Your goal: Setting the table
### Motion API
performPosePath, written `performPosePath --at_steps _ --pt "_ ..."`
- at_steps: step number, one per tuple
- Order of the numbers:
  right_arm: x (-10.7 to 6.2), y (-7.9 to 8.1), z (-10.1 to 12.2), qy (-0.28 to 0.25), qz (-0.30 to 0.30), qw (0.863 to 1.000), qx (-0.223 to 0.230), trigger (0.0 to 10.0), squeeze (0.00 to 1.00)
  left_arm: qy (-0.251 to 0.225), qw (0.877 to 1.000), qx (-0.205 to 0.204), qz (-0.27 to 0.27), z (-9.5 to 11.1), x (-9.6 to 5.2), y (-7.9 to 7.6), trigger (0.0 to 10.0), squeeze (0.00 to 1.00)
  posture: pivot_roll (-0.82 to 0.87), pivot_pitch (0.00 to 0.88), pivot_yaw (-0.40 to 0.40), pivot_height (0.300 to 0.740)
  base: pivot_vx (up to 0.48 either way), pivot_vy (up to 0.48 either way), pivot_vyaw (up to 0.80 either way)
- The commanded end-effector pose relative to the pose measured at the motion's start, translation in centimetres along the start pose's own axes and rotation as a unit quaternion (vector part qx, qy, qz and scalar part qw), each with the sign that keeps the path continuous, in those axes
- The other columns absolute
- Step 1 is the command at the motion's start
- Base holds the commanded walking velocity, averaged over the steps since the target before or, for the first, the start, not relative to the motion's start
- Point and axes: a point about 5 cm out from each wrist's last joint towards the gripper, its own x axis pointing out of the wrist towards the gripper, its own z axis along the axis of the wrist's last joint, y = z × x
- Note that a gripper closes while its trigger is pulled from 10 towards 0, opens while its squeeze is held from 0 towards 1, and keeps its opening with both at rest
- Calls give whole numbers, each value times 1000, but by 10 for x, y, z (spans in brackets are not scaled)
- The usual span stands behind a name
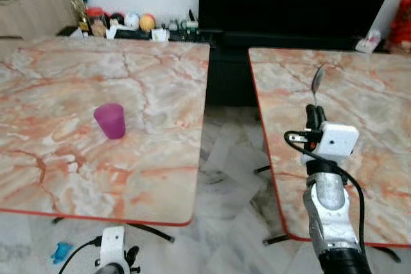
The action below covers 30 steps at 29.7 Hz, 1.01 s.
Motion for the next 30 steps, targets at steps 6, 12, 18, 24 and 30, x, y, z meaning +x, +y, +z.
performPosePath --at_steps 6,12,18,24,30 --pt "3 9 7 -16 25 1000 -5 10000 0 5 1000 5 2 -2 -1 4 10000 0 98 0 -40 740 0 -342 295" --pt "4 8 6 -12 19 1000 4 10000 0 5 1000 6 0 -2 -1 3 10000 0 96 0 -39 740 0 -343 140" --pt "4 8 6 -12 19 1000 1 10000 0 5 1000 6 0 -2 -1 3 10000 0 97 0 -39 740 0 -342 0" --pt "5 5 6 -13 9 1000 8 10000 0 6 1000 5 -1 -3 -1 3 10000 0 98 0 -39 740 0 -338 0" --pt "6 3 8 -17 2 1000 10 10000 0 7 1000 6 -2 -3 -1 3 10000 0 97 0 -37 740 0 -336 0"
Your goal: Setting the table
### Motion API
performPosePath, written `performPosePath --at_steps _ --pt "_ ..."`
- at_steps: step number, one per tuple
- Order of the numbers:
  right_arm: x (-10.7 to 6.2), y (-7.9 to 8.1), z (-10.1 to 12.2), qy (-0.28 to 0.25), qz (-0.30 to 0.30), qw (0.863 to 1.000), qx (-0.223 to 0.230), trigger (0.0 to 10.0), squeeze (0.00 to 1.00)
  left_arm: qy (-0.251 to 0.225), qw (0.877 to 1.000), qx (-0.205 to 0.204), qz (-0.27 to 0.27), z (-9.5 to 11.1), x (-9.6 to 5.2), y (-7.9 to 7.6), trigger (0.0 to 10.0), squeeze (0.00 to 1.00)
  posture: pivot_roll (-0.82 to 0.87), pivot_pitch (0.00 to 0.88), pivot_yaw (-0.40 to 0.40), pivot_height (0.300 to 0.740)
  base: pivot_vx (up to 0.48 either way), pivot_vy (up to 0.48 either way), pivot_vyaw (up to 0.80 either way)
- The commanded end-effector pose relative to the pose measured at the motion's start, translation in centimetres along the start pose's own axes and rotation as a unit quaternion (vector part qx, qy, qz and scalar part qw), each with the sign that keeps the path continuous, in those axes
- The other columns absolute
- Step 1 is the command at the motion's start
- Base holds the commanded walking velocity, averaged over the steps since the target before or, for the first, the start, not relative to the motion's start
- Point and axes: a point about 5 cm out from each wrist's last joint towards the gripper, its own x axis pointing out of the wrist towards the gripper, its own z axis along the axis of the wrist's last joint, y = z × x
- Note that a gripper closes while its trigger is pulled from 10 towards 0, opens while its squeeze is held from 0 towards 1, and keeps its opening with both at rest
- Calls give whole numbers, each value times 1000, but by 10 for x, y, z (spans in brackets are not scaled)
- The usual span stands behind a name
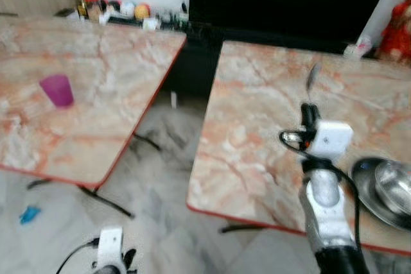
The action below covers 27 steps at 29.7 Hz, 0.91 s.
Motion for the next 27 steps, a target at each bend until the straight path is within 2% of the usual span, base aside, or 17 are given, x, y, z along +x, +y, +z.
performPosePath --at_steps 1,12,27 --pt "1 -10 2 -5 -19 1000 1 10000 0 1 1000 -1 -6 -1 0 -5 10000 0 97 0 -37 740 0 -330 0" --pt "3 -12 4 -10 -27 1000 2 10000 0 2 1000 1 -9 -2 0 -5 10000 0 102 0 -29 740 0 -331 0" --pt "6 -15 11 -25 -46 999 2 10000 0 -1 1000 11 -7 4 1 2 10000 0 106 0 -5 740 0 -328 0"
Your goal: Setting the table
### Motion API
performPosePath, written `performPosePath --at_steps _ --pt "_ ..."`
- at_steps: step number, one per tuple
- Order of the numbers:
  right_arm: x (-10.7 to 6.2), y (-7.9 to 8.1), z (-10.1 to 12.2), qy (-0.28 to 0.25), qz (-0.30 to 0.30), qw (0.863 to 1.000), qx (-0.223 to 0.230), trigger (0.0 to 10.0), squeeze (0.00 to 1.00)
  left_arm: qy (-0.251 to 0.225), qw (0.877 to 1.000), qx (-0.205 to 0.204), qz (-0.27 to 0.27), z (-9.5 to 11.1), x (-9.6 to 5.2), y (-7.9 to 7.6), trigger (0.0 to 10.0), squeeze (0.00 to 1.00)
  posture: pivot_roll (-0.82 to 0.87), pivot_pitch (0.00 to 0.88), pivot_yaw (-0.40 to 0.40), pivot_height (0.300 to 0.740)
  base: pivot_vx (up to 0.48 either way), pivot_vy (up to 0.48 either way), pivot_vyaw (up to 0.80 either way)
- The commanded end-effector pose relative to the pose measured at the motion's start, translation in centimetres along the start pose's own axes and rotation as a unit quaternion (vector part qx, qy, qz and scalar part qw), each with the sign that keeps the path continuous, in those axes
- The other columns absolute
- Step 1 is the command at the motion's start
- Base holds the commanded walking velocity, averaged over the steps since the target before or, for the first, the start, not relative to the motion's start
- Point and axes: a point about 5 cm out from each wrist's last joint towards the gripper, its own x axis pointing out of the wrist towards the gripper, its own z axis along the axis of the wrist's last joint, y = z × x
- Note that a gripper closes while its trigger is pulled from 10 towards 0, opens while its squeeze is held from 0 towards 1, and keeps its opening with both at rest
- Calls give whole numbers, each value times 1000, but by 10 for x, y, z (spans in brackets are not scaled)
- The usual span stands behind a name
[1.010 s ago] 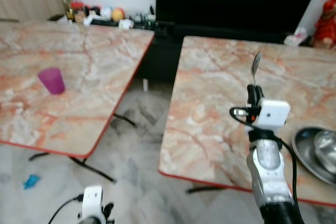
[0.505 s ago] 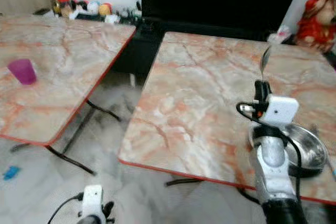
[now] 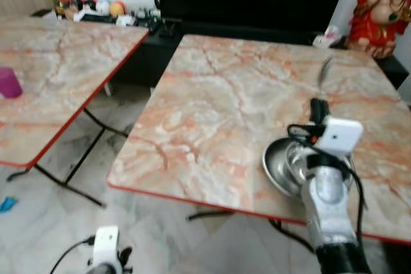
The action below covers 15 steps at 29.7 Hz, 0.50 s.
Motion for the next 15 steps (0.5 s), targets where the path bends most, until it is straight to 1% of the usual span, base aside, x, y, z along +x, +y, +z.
performPosePath --at_steps 1,6,10,13,15 --pt "3 -7 5 -11 -13 1000 -5 10000 0 2 1000 1 -8 -1 1 -5 10000 0 105 0 -4 740 0 -326 0" --pt "5 -9 7 -15 -16 1000 -5 10000 0 1 1000 0 -9 -1 1 -6 10000 0 107 0 -7 740 0 -303 0" --pt "7 -11 8 -18 -23 1000 -8 10000 0 1 1000 -7 -4 -2 0 -5 10000 0 105 0 -9 740 0 0 0" --pt "8 -17 9 -16 -40 999 -11 10000 0 0 1000 -8 -3 -1 0 -4 10000 0 103 0 -8 740 0 0 0" --pt "9 -20 8 -11 -45 999 -6 10000 0 0 1000 -8 -4 -1 0 -4 10000 0 101 0 -7 740 0 0 -800"
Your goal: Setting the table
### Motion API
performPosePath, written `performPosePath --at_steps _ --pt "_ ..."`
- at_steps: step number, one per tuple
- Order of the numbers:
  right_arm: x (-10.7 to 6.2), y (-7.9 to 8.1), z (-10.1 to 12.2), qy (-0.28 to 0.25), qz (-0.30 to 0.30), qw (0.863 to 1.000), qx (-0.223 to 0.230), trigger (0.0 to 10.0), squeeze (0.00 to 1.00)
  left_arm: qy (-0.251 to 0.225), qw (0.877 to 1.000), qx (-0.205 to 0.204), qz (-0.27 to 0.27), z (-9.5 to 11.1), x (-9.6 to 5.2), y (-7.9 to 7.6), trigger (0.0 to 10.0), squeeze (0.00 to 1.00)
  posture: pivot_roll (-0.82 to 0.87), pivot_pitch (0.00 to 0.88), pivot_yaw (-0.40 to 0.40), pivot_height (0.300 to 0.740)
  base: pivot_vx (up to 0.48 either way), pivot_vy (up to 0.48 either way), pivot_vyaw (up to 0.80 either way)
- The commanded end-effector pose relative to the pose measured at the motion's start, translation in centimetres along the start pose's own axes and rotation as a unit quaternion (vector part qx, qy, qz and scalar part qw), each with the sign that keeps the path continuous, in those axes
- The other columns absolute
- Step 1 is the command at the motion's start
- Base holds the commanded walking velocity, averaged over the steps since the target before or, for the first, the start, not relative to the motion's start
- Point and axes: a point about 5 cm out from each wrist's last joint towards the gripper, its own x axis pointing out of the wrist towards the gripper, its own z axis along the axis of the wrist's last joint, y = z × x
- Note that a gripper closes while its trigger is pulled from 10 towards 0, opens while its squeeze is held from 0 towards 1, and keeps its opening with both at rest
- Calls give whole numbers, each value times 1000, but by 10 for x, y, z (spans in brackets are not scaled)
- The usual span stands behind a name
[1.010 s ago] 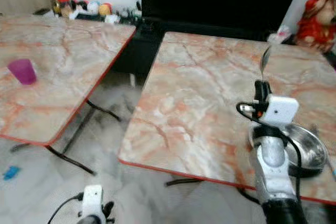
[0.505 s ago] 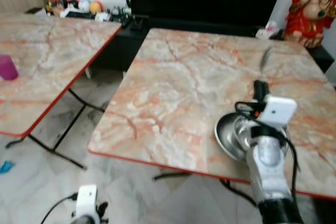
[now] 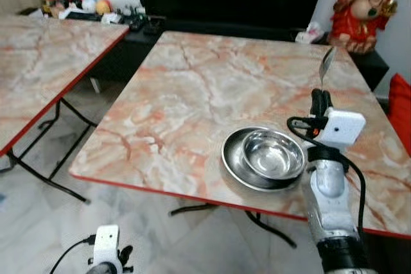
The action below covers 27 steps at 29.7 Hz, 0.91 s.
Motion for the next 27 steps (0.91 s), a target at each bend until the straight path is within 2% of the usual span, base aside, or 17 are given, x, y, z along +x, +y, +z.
performPosePath --at_steps 1,5,21,27 --pt "2 -1 2 1 -6 1000 7 10000 0 -1 1000 -1 4 1 0 3 10000 0 101 0 -8 740 0 0 -800" --pt "2 -3 3 -5 -11 1000 8 10000 0 -3 1000 -1 3 2 0 2 10000 0 100 0 -7 740 0 0 -647" --pt "4 -1 3 -2 -7 1000 4 10000 0 -4 1000 12 -4 2 0 0 10000 0 99 0 -6 740 0 0 0" --pt "3 -1 3 0 -6 1000 4 10000 0 -3 1000 9 -3 2 0 0 10000 0 100 0 -6 740 0 -203 0"
